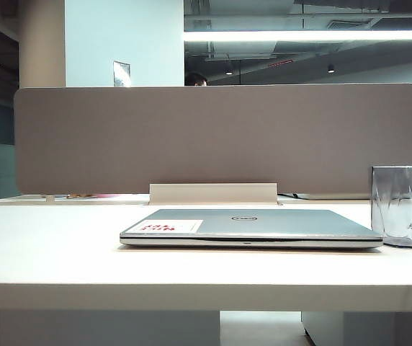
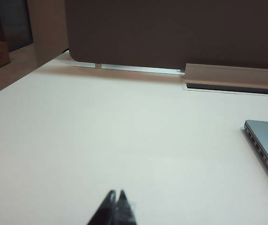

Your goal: Pick up the water cup and place it on the right side of the laptop.

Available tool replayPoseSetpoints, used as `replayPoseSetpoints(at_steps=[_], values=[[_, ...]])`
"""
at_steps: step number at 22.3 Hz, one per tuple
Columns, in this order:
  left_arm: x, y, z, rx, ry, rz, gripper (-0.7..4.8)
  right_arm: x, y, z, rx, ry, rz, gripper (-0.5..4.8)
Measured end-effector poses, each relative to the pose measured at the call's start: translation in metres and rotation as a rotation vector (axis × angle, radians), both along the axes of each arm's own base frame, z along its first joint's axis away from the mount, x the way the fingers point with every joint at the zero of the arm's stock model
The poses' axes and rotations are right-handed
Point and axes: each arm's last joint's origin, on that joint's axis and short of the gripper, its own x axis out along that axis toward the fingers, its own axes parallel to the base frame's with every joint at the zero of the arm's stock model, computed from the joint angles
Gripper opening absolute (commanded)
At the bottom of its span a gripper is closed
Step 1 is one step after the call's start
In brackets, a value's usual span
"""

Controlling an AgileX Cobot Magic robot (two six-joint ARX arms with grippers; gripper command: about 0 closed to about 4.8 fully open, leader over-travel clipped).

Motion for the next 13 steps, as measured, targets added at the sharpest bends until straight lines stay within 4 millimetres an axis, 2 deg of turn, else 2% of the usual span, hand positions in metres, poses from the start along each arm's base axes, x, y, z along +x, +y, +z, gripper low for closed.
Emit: replayPoseSetpoints(at_steps=[4, 13], values=[[0.0000, 0.0000, 0.0000, 0.000, 0.000, 0.000, -0.03, 0.0000, -0.0007, 0.0001, -0.043, -0.001, -0.022, -0.08], [0.0000, 0.0000, 0.0000, 0.000, 0.000, 0.000, -0.03, 0.0000, -0.0082, 0.0001, -0.018, 0.000, -0.102, -0.08]])
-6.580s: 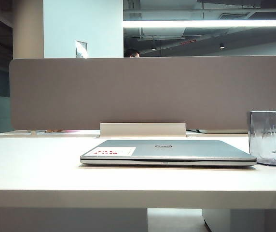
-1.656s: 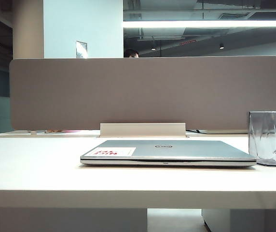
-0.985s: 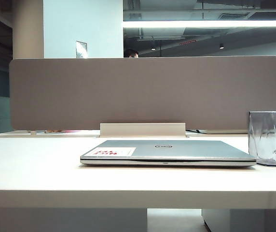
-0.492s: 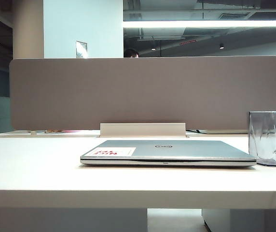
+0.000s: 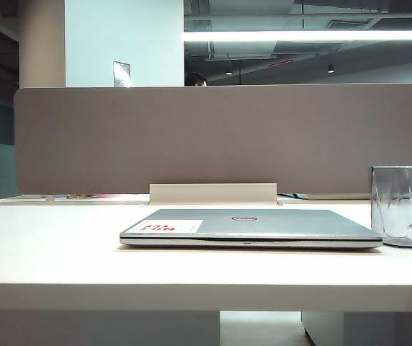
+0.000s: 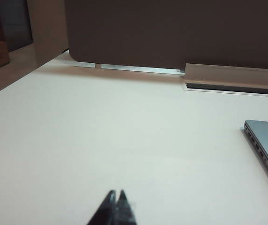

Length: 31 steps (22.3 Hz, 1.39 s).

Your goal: Pick up the water cup and place it on the right side of the laptop.

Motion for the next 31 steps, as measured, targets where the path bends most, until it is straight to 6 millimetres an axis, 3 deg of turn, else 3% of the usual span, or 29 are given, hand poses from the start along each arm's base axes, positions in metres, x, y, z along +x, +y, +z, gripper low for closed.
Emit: replayPoseSetpoints(at_steps=[26, 31], values=[[0.0000, -0.0001, -0.0001, 0.000, 0.000, -0.001, -0.03, 0.0000, 0.0004, 0.0000, 0.000, 0.000, 0.005, -0.08], [0.0012, -0.0092, 0.0000, 0.002, 0.000, -0.095, -0.03, 0.0000, 0.0005, 0.0000, -0.001, 0.000, 0.007, -0.08]])
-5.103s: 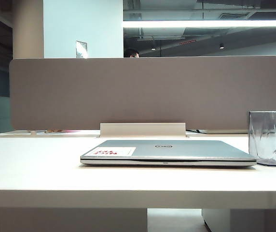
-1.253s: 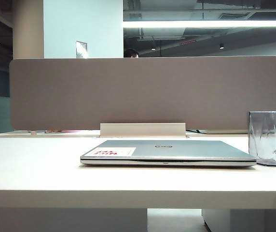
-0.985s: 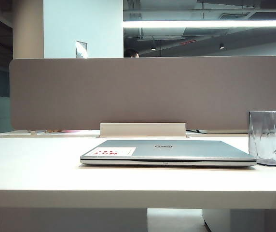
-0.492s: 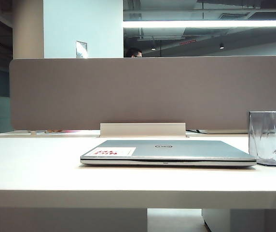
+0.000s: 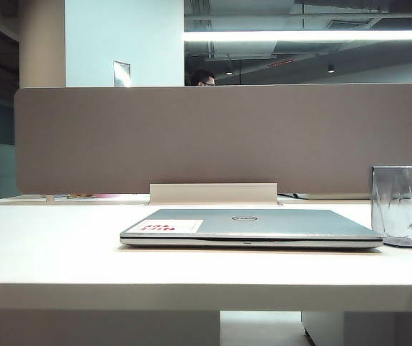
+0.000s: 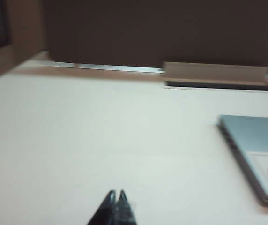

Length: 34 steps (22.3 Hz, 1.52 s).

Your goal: Pick up the water cup and place it on the right side of the laptop.

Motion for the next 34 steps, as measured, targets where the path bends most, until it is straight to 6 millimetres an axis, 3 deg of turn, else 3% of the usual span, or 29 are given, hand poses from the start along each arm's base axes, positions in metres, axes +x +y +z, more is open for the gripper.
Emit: replayPoseSetpoints(at_steps=[12, 34], values=[[0.0008, -0.0066, -0.0001, 0.087, -0.001, 0.075, -0.03, 0.0000, 0.0000, 0.0000, 0.000, 0.000, 0.000, -0.08], [0.0008, -0.0066, -0.0002, 0.087, 0.000, 0.073, -0.03, 0.0000, 0.0000, 0.0000, 0.000, 0.000, 0.000, -0.08]])
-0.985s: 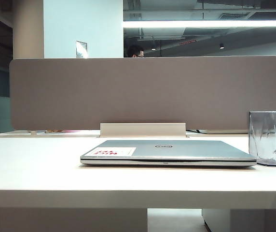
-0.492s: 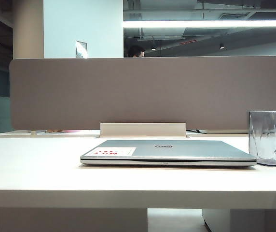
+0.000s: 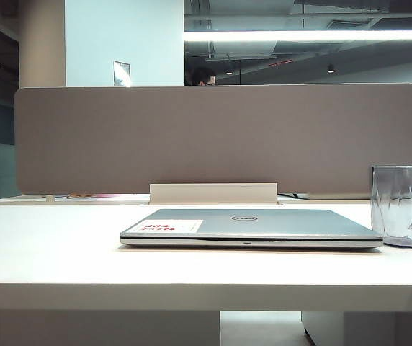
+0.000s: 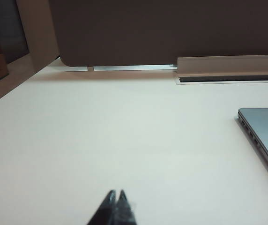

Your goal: Pick up the water cup and place it on the right side of the laptop.

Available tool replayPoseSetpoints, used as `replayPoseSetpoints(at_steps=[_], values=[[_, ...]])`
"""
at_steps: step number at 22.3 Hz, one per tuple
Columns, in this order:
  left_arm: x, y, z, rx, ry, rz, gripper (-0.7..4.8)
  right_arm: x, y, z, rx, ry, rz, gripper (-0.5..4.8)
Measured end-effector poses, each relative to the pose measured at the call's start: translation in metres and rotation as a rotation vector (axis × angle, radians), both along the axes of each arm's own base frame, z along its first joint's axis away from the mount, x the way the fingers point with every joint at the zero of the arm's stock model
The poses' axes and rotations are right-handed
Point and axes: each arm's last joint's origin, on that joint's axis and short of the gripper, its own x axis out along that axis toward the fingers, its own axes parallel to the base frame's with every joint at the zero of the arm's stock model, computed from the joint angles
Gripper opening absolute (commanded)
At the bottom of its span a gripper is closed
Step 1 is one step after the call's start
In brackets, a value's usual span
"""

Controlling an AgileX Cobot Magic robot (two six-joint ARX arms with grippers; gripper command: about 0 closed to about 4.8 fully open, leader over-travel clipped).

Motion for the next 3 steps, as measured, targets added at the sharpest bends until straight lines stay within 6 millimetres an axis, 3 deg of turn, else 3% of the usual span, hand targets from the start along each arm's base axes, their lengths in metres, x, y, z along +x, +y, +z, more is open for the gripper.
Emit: replayPoseSetpoints(at_steps=[3], values=[[0.0000, 0.0000, 0.0000, 0.000, 0.000, 0.000, -0.03, 0.0000, 0.0000, 0.0000, 0.000, 0.000, 0.000, -0.08]])
